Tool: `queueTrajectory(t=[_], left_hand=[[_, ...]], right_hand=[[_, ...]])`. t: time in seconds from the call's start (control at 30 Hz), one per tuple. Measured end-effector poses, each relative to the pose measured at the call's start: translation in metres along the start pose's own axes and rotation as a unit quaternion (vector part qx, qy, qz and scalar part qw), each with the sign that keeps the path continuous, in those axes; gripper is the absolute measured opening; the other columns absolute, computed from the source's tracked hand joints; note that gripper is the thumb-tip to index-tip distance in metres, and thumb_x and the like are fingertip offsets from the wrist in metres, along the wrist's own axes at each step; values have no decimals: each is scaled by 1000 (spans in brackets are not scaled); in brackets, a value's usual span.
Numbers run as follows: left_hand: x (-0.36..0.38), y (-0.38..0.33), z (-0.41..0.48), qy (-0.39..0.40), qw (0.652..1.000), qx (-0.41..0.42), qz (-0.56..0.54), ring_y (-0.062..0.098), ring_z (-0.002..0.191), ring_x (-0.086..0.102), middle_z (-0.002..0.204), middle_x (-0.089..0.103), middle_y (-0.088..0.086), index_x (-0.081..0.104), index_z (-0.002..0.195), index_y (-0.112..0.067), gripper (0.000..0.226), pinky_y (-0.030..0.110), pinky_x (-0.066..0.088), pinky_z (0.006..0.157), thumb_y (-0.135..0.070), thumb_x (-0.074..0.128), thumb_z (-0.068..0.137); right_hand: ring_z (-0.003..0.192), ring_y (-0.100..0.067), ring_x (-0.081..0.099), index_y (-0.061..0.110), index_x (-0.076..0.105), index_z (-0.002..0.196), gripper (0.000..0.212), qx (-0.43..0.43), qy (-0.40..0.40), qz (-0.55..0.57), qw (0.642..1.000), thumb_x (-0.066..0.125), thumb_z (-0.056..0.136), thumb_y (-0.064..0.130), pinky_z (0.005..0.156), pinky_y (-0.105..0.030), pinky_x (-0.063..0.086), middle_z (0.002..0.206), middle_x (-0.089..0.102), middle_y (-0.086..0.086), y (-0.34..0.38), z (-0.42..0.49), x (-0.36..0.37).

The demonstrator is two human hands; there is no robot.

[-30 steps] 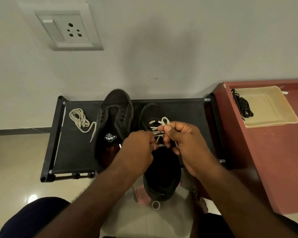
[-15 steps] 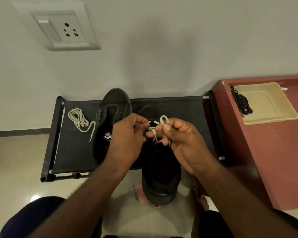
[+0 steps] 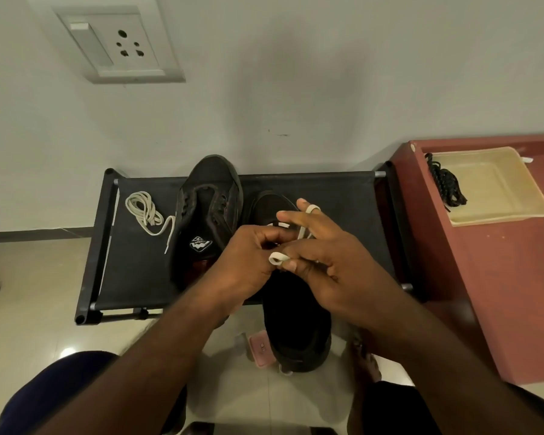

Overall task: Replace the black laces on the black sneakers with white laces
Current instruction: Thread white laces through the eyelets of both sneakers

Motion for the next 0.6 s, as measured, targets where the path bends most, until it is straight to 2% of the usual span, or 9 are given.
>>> queueTrajectory(t=[0.07, 0.1, 0.17, 0.23, 0.37, 0.43, 0.47, 0.53, 0.6], left_hand=[[2, 1, 2, 3, 1000, -1, 25, 14, 86, 71, 89, 75, 4, 74, 94, -10, 11, 20, 53, 74, -4, 67, 89], [2, 1, 2, -8, 999, -1, 35, 8, 75, 68, 80, 72, 0, 72, 91, -11, 10, 16, 50, 67, -4, 66, 90], [1, -1, 2, -42, 997, -6, 59, 0, 57, 55, 64, 64, -8, 70, 90, -12, 10, 11, 42, 54, -8, 62, 95], [0, -1, 1, -42, 997, -18, 65, 2, 59, 54, 67, 64, -8, 70, 93, -13, 11, 15, 44, 54, -12, 60, 97], [-4, -8, -6, -19, 998, -29, 49, 15, 71, 65, 84, 73, 8, 73, 96, -11, 9, 19, 56, 66, -8, 67, 90], [-4, -10, -9, -40, 989, 11, 143, 9, 71, 67, 81, 74, 1, 75, 95, -19, 14, 16, 55, 67, -8, 70, 88], [-3, -11, -11, -59, 977, 41, 199, 2, 69, 66, 76, 72, -4, 75, 96, -21, 15, 11, 51, 64, -9, 71, 88], [0, -11, -14, -103, 953, 92, 270, -9, 64, 59, 70, 63, -14, 76, 100, -20, 17, 4, 42, 59, -10, 71, 87], [1, -10, -14, -131, 938, 121, 296, -11, 65, 57, 71, 59, -18, 77, 101, -18, 17, 3, 40, 59, -10, 72, 86]], right_hand=[[149, -7, 25, 26, 74, 116, 28, 1, 4, -25, 1000, 55, 96, 27, 118, -11, 13, 147, 50, 4, 0, -2, -5], [143, -6, 36, 24, 73, 118, 29, 9, -6, -30, 1000, 55, 96, 26, 116, -12, 23, 142, 56, 4, -1, -2, -8], [110, -3, 61, 20, 75, 114, 25, 41, -53, -12, 998, 57, 97, 20, 94, -16, 46, 115, 70, 3, -4, -1, -14], [77, -8, 63, 19, 77, 104, 17, 119, -82, 68, 987, 62, 98, 16, 69, -22, 49, 87, 70, -2, -7, 1, -18], [64, -9, 56, 18, 76, 105, 18, 264, -118, 338, 895, 66, 93, 10, 55, -21, 48, 86, 73, -12, -6, 4, -7], [62, -11, 58, 15, 71, 106, 18, 291, -147, 383, 865, 71, 89, 9, 52, -22, 48, 81, 71, -8, -8, 7, -4], [61, -11, 59, 13, 70, 103, 15, 294, -151, 373, 867, 73, 88, 9, 52, -22, 48, 78, 71, -6, -8, 7, -5], [58, -9, 59, 13, 73, 93, 4, 277, -126, 284, 910, 72, 90, 11, 51, -21, 49, 71, 71, -2, -7, 8, -7], [57, -10, 59, 18, 76, 88, 12, 238, -76, 166, 954, 67, 94, 15, 53, -25, 49, 68, 69, -2, -4, 6, -8]])
Point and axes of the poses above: each hand's wrist, its own z-axis towards the middle knuckle, its own x-axis out of the palm, y = z × x, the point moved 1 cm from there along z, towards the middle knuckle
